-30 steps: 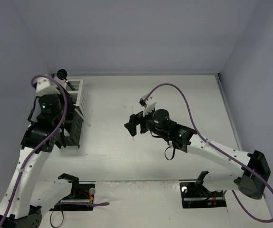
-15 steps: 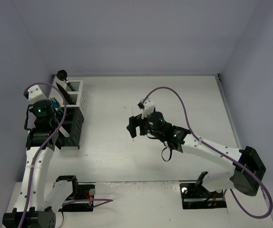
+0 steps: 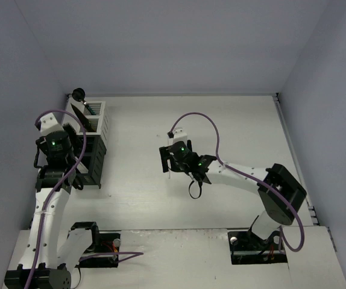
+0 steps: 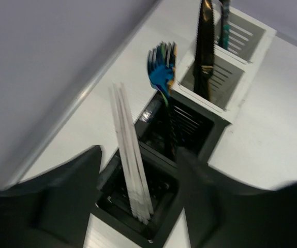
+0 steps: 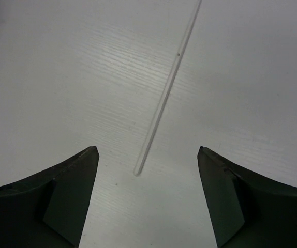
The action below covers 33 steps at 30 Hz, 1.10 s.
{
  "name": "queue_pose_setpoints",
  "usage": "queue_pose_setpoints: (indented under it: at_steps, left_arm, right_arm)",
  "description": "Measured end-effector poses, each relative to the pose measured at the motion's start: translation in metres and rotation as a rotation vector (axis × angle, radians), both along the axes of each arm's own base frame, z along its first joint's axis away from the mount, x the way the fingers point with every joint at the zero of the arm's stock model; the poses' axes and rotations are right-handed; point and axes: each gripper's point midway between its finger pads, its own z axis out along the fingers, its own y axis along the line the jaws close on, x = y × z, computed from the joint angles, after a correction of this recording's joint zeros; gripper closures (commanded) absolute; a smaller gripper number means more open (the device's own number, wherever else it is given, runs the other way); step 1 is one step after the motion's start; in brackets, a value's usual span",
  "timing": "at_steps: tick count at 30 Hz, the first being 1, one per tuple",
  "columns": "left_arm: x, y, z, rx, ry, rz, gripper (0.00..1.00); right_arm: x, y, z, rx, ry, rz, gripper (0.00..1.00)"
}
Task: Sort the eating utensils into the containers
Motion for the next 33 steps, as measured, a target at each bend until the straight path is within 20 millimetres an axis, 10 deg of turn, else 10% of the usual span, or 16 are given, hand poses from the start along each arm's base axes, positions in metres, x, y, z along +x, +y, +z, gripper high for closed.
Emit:
queue_pose_setpoints:
  at_steps: [14,25,33]
  left_arm:
    - [-0.016,-0.089,0.043,-0.299,-0.012,-0.394,0.25]
    - [-0.033,-0.165,0.041,-0.475,0.061,-0.659,0.25]
    - [-0.032,-0.215,0.029,-0.529,0.159,-0.780,0.24]
  right_arm:
    - [0.019,-0.010,-0.088,-0.140,0.177,-0.193,0.49]
    - [0.038,-0.003,-0.091,-0.104,0.181,-0.232,1.00]
    - [0.038,-0.011,-0.088,-0.121,0.178,-0.206,1.00]
